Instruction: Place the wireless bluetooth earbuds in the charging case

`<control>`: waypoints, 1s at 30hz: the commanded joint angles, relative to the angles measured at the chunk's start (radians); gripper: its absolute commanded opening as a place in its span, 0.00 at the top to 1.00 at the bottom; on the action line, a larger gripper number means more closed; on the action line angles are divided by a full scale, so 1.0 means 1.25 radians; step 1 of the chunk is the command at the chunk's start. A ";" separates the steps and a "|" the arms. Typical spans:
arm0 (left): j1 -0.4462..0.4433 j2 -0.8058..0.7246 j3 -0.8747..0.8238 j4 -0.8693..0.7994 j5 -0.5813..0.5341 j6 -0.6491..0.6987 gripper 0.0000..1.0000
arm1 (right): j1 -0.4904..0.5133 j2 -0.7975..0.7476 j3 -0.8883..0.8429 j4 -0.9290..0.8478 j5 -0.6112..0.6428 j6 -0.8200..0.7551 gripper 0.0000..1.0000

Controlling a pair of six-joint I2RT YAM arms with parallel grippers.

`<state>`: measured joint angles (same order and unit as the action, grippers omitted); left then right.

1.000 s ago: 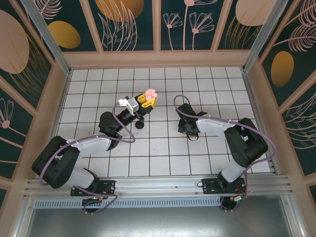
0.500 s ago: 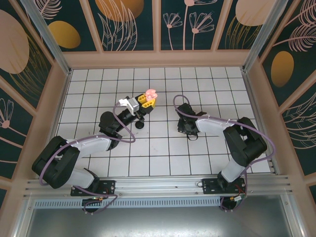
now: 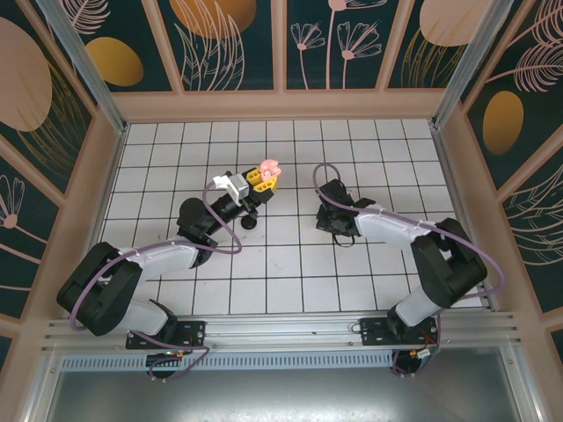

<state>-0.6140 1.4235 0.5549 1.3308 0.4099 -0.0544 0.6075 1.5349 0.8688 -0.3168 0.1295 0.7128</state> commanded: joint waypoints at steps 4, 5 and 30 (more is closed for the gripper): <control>-0.003 -0.024 0.006 0.007 0.004 0.014 1.00 | -0.006 -0.154 0.032 0.021 -0.024 -0.016 0.82; -0.003 -0.026 0.007 0.008 0.005 0.019 1.00 | -0.006 -0.178 0.043 0.026 -0.030 -0.020 0.82; -0.003 0.019 0.038 0.035 0.028 0.030 1.00 | 0.068 -0.325 0.247 0.315 -0.235 -0.097 0.80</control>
<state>-0.6140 1.4326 0.5655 1.3293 0.4206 -0.0120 0.6594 1.1496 1.1736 -0.0383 -0.1299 0.6228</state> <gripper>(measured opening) 0.219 0.200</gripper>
